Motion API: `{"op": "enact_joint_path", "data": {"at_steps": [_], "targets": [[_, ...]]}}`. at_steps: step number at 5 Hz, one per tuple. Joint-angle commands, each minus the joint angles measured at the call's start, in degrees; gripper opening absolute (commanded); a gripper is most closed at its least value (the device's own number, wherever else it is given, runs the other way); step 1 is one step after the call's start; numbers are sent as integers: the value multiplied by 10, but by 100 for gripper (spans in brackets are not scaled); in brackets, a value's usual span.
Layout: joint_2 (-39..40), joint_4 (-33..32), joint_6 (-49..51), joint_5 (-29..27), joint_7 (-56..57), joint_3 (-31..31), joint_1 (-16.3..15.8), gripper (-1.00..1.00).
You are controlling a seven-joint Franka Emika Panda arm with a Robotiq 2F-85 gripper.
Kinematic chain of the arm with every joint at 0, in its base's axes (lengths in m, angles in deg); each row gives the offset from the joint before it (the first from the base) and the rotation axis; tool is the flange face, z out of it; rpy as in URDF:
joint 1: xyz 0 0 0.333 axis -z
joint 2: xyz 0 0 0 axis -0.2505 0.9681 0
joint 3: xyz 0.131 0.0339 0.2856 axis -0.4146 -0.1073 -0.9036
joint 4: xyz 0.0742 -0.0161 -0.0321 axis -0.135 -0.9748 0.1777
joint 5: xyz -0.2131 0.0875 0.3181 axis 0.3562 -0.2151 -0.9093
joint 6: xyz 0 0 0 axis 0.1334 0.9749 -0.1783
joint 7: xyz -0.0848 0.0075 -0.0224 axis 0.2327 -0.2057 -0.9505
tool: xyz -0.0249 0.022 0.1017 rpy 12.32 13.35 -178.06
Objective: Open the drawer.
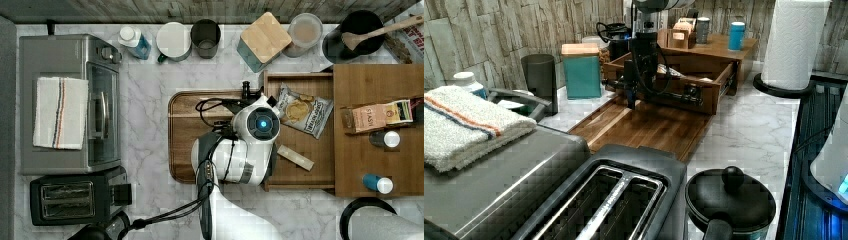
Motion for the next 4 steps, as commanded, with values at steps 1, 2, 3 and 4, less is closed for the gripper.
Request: {"op": "enact_joint_path", "data": {"at_steps": [1, 2, 3, 4], "targets": [[-36, 10, -2, -11, -143, -105, -106, 100], [-36, 10, -2, -10, -144, -110, -101, 100], [-36, 10, -2, -10, -144, -110, -101, 100], [-36, 10, -2, -9, -144, -111, -100, 100]]}}
